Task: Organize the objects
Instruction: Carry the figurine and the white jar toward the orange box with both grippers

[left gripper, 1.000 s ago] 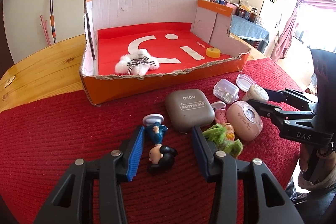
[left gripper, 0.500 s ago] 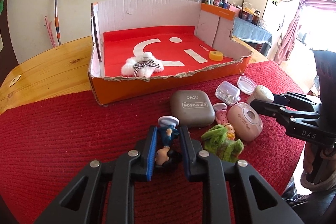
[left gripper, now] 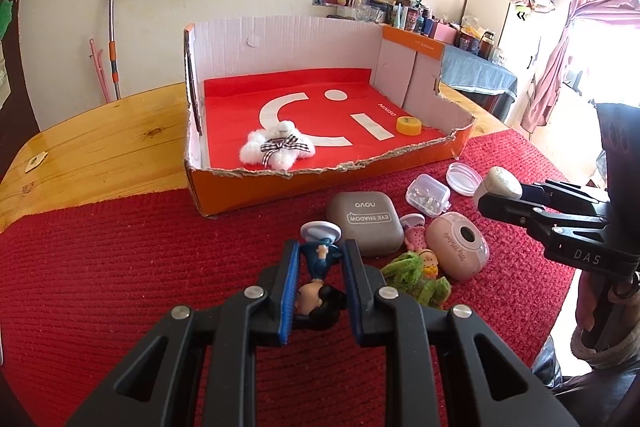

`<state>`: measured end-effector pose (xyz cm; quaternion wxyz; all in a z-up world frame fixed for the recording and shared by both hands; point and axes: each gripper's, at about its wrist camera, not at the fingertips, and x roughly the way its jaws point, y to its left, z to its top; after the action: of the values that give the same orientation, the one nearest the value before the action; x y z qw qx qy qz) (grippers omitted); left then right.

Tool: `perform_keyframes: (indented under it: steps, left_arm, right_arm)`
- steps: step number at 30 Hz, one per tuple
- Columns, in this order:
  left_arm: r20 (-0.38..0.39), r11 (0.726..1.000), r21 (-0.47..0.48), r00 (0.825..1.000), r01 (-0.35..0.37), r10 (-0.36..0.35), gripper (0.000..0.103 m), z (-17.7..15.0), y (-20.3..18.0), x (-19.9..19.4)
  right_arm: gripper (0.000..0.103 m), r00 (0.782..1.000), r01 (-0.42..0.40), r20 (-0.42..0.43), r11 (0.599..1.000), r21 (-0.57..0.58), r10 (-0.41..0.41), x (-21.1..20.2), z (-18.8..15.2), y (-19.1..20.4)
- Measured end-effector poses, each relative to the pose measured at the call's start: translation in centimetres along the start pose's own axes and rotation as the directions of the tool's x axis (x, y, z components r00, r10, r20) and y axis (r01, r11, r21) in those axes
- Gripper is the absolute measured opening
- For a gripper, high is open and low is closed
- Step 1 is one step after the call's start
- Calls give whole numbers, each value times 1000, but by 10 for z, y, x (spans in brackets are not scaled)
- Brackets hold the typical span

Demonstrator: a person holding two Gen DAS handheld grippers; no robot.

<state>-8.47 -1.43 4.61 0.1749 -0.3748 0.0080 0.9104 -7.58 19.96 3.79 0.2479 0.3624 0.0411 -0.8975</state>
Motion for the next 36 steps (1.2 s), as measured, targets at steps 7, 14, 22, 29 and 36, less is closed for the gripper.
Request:
perform_keyframes:
  steps: [7, 14, 22, 29, 36]
  left_arm:
    - [18, 1000, 0, 1000, 15, -15, 22, 2, -3, -8]
    - [43, 1000, 9, 999, 29, -29, 22, 8, -7, -16]
    - [65, 999, 18, 997, 47, -49, 22, 16, -13, -21]
    - [88, 992, 56, 990, 110, -114, 22, 40, -24, -24]
    - [81, 986, 105, 987, 133, -141, 22, 78, -34, -3]
  right_arm:
    - [36, 1000, -4, 0, 1000, -4, 4, -2, 1, 0]
    - [36, 1000, -12, 9, 1000, -16, 12, -3, 3, 3]
    - [36, 1000, -15, 19, 1000, -24, 16, -6, 7, 3]
    - [36, 998, -32, 57, 998, -61, 35, -15, 23, 8]
    - [36, 994, -64, 87, 993, -100, 73, -16, 51, 8]
